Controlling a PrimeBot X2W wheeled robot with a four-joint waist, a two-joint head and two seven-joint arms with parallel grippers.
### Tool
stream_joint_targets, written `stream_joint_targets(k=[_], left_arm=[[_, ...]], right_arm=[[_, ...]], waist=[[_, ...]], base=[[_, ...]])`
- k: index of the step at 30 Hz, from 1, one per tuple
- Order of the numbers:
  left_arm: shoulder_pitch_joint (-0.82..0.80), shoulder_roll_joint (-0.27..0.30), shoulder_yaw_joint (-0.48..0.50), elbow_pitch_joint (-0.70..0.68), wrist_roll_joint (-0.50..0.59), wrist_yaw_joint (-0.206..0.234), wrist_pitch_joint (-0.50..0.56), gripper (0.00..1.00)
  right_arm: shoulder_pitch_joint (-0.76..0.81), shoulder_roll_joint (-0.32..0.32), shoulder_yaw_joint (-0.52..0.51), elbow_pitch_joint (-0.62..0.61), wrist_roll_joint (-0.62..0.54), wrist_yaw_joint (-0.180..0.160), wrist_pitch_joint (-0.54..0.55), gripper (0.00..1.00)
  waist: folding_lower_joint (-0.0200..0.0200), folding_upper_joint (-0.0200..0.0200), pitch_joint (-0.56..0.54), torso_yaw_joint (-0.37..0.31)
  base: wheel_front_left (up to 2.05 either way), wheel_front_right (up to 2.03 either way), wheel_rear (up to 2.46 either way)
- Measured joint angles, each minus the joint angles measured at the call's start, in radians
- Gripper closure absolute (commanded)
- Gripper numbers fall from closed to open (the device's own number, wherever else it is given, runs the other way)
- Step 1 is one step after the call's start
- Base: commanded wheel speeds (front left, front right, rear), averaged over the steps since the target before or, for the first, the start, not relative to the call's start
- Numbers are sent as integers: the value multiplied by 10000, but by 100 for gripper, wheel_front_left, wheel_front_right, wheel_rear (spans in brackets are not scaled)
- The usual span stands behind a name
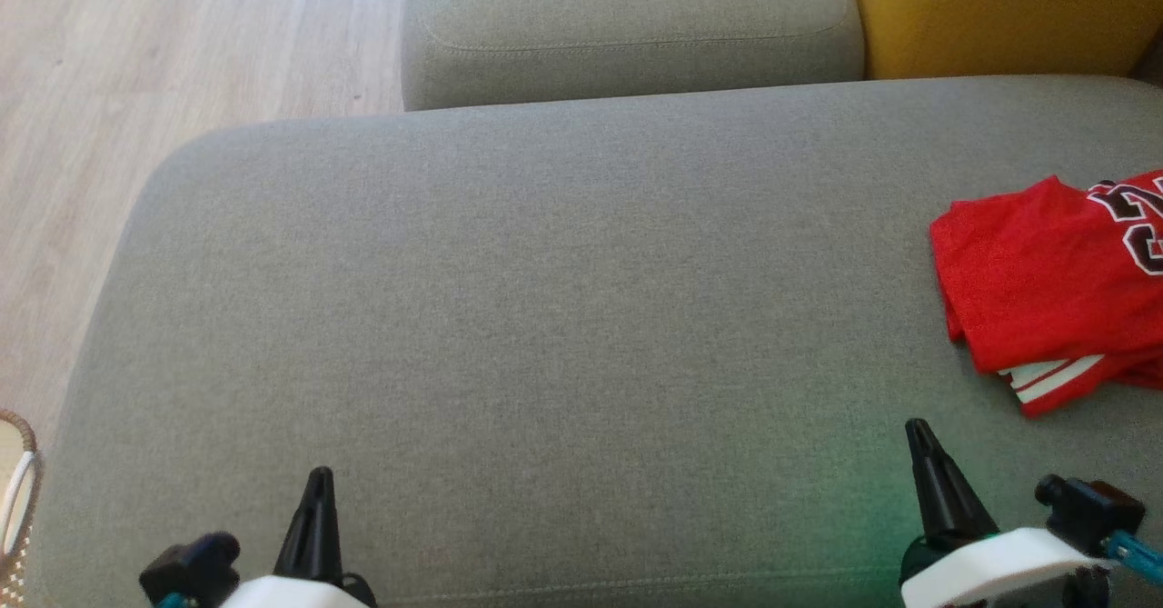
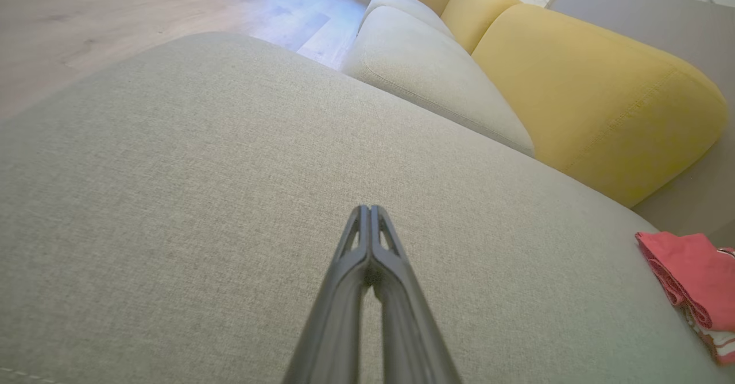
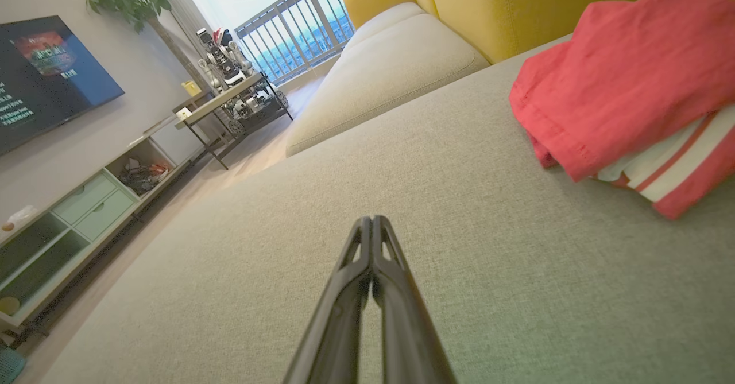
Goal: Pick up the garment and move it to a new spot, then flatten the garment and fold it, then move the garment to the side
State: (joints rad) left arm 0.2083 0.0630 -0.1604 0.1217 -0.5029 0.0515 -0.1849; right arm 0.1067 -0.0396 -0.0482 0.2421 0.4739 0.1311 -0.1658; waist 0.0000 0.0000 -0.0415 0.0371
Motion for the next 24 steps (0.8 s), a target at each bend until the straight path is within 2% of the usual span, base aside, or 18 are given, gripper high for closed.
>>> stream_joint_targets(k=[24], left_arm=[[-580, 38, 393, 336, -2755, -439, 533, 100]], right_arm=[[-399, 0, -180, 61, 2685, 0, 625, 100]], waist=[[0, 0, 107, -88]], base=[[0, 0, 0]])
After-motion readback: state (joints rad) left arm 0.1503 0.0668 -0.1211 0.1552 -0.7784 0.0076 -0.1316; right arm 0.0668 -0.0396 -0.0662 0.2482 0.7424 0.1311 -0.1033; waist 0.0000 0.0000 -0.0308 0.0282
